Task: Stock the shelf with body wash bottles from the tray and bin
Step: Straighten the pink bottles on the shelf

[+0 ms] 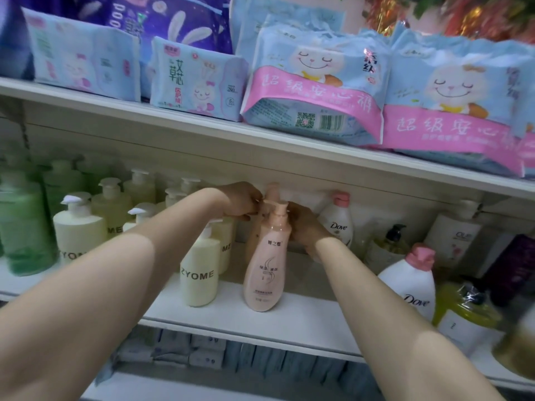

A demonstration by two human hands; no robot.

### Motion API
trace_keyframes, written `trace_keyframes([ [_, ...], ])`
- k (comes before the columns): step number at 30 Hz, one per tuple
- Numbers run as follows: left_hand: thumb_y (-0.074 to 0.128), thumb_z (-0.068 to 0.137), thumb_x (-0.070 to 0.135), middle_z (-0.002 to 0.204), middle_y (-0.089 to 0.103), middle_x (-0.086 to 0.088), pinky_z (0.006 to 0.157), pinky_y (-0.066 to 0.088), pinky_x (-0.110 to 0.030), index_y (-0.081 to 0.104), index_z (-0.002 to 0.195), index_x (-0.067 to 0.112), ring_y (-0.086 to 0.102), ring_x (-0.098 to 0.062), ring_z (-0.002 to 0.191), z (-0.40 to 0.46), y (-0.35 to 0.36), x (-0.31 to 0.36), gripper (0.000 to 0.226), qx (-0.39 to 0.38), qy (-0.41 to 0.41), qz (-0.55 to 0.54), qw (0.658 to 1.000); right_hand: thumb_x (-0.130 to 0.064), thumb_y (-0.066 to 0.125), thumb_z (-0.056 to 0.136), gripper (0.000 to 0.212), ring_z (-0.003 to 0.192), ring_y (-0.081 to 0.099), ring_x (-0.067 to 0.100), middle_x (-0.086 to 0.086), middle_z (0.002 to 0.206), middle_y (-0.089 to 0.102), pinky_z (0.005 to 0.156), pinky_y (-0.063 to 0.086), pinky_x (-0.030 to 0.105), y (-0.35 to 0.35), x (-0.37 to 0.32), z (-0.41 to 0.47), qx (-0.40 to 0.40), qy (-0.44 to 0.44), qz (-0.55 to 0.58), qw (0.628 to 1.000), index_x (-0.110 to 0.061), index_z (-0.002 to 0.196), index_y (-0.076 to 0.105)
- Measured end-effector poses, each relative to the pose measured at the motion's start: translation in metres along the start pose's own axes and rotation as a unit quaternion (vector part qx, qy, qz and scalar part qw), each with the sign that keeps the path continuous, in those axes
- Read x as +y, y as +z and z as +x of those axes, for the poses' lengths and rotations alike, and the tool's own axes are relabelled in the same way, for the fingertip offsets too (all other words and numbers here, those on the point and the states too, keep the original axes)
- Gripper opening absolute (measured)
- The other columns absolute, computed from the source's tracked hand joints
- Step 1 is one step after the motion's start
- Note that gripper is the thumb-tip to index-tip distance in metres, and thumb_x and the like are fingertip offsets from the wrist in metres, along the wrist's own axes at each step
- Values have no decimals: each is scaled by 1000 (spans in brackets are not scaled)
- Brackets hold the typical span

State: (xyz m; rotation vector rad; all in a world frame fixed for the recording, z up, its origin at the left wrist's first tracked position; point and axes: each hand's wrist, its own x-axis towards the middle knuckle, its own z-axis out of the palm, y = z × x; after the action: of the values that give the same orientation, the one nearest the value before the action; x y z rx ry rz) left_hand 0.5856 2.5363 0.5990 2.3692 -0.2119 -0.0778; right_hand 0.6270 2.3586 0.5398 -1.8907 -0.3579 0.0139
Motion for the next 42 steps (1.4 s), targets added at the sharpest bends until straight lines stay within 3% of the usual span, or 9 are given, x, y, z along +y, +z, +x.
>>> trace_keyframes([
  [6, 49, 93, 1, 105, 64, -13, 90, 55, -32, 66, 109, 4, 62, -26, 102, -2, 3, -3, 23, 15, 11, -4, 1000, 2, 58, 94, 36, 88, 66, 22, 14, 114, 69, 58, 53, 20, 3, 6, -5, 23, 8, -9, 1000, -10, 128, 62],
  [9, 47, 95, 6, 104, 65, -17, 87, 52, -38, 64, 104, 0, 62, -28, 95, -7, 1, 2, 21, 35, 7, 75, 997, -3, 53, 98, 35, 85, 65, 19, 5, 104, 67, 59, 52, 22, 3, 0, -10, 36, 10, -41, 998, -12, 130, 61],
  [12, 49, 97, 13, 104, 60, -13, 80, 42, -32, 62, 102, 2, 55, -26, 95, -13, 0, 10, 18, 77, 15, 160, 984, -5, 49, 99, 35, 95, 68, 24, 6, 110, 69, 76, 61, 37, 0, -3, -13, 69, 2, -47, 997, -16, 130, 60],
  [16, 53, 96, 14, 138, 53, -9, 105, 38, -31, 51, 136, 10, 50, -25, 125, -21, 2, 19, 39, 151, 35, 135, 979, -11, 50, 101, 24, 107, 66, 35, 13, 116, 68, 94, 55, 54, -2, -13, -18, 124, -38, -3, 992, -24, 116, 63],
  [21, 55, 94, 8, 135, 57, -9, 105, 43, -37, 48, 139, 15, 55, -25, 121, -45, 22, 11, 46, 286, 87, -15, 954, -44, 48, 98, 28, 109, 64, 18, -4, 119, 68, 98, 53, 43, 7, -25, -56, 189, -96, -1, 977, -35, 121, 62],
  [24, 50, 95, 8, 138, 55, -9, 105, 42, -33, 46, 141, 12, 53, -23, 125, -65, 49, 6, 46, 315, 133, -80, 936, -42, 45, 102, 33, 105, 58, 5, -15, 115, 62, 87, 48, 21, 23, -15, -90, 180, -108, -49, 977, -33, 134, 52],
  [30, 46, 99, 18, 124, 59, -8, 98, 48, -42, 50, 127, 12, 56, -23, 116, -80, 114, -40, 29, 278, 135, -141, 940, -51, 51, 98, 35, 108, 63, 11, -6, 117, 65, 92, 53, 41, 57, 41, -127, 141, -61, -49, 987, -23, 121, 51],
  [33, 48, 98, 15, 136, 55, -7, 105, 44, -41, 40, 144, 11, 53, -20, 123, -83, 136, -71, 47, 240, 104, -137, 955, -46, 60, 94, 37, 107, 63, 2, -15, 120, 66, 94, 55, 40, 62, 66, -137, 98, -44, -38, 994, -31, 127, 50],
  [42, 52, 94, 6, 137, 56, -1, 108, 43, -39, 40, 146, 17, 52, -13, 125, -89, 153, -100, 55, 167, 120, -146, 968, -36, 70, 90, 53, 111, 62, 1, -13, 124, 64, 95, 52, 26, 60, 80, -139, 89, -21, -49, 995, -27, 137, 48],
])
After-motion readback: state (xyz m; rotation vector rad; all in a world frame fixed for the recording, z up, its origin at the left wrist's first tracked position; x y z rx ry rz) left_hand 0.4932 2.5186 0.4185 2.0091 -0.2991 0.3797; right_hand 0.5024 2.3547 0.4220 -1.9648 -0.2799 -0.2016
